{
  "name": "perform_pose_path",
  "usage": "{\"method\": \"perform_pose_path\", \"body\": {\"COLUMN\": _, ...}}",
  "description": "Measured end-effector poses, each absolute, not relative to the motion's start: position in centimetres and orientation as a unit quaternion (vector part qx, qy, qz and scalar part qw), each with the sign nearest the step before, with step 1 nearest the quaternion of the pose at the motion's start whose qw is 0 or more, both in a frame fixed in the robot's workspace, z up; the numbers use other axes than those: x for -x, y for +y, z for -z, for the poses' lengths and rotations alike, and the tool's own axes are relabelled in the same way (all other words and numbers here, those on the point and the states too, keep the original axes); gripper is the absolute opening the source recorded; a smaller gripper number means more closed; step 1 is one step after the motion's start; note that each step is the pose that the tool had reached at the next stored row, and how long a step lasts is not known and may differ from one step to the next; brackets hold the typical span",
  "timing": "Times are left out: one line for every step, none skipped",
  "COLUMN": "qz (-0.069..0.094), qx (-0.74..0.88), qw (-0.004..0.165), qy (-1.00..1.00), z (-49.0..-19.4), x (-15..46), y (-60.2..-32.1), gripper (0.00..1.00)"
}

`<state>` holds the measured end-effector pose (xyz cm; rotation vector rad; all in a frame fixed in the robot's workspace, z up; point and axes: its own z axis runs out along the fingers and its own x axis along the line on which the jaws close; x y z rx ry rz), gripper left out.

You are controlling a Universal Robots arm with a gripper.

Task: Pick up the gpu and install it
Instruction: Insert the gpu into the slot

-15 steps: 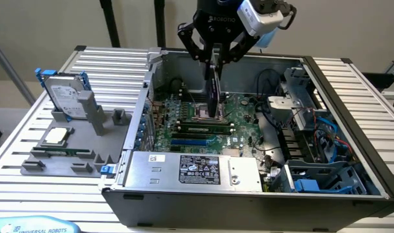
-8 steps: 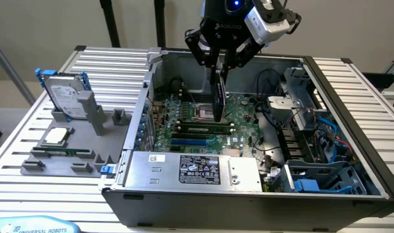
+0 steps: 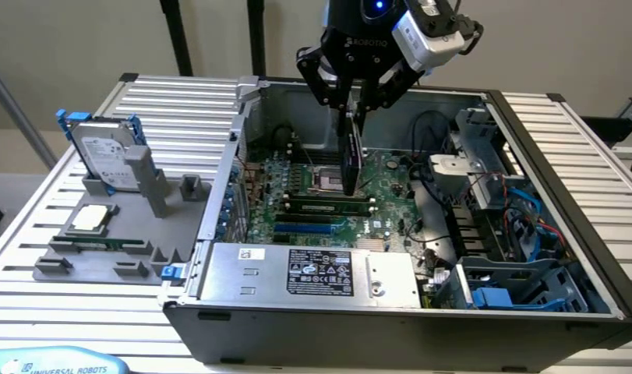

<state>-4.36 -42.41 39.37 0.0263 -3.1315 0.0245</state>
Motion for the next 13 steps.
{"method": "perform_pose_path", "body": {"qz": -0.008, "qx": -0.008, "qw": 0.005, "qy": -1.0, "z": -39.37, "x": 4.36, "y": -42.41, "gripper": 0.27}}
{"method": "perform_pose_path", "body": {"qz": -0.008, "qx": -0.008, "qw": 0.005, "qy": -1.0, "z": -39.37, "x": 4.36, "y": -42.41, "gripper": 0.27}}
{"method": "perform_pose_path", "body": {"qz": -0.008, "qx": -0.008, "qw": 0.005, "qy": -1.0, "z": -39.37, "x": 4.36, "y": -42.41, "gripper": 0.27}}
{"method": "perform_pose_path", "body": {"qz": -0.008, "qx": -0.008, "qw": 0.005, "qy": -1.0, "z": -39.37, "x": 4.36, "y": -42.41, "gripper": 0.27}}
{"method": "perform_pose_path", "body": {"qz": -0.008, "qx": -0.008, "qw": 0.005, "qy": -1.0, "z": -39.37, "x": 4.36, "y": -42.41, "gripper": 0.27}}
{"method": "perform_pose_path", "body": {"qz": -0.008, "qx": -0.009, "qw": 0.005, "qy": -1.0, "z": -39.37, "x": 4.36, "y": -42.41, "gripper": 0.27}}
{"method": "perform_pose_path", "body": {"qz": -0.008, "qx": -0.011, "qw": 0.005, "qy": -1.0, "z": -39.37, "x": 4.36, "y": -42.41, "gripper": 0.27}}
{"method": "perform_pose_path", "body": {"qz": -0.008, "qx": -0.018, "qw": 0.005, "qy": -1.0, "z": -39.37, "x": 4.35, "y": -42.41, "gripper": 0.27}}
{"method": "perform_pose_path", "body": {"qz": -0.008, "qx": -0.027, "qw": 0.005, "qy": -1.0, "z": -39.37, "x": 4.35, "y": -42.41, "gripper": 0.27}}
{"method": "perform_pose_path", "body": {"qz": -0.008, "qx": -0.036, "qw": 0.005, "qy": -0.999, "z": -39.37, "x": 4.35, "y": -42.41, "gripper": 0.27}}
{"method": "perform_pose_path", "body": {"qz": -0.008, "qx": -0.045, "qw": 0.005, "qy": -0.999, "z": -39.36, "x": 4.35, "y": -42.41, "gripper": 0.27}}
{"method": "perform_pose_path", "body": {"qz": -0.008, "qx": -0.054, "qw": 0.004, "qy": -0.998, "z": -39.36, "x": 4.36, "y": -42.41, "gripper": 0.27}}
{"method": "perform_pose_path", "body": {"qz": -0.008, "qx": -0.063, "qw": 0.004, "qy": -0.998, "z": -39.35, "x": 4.35, "y": -42.41, "gripper": 0.27}}
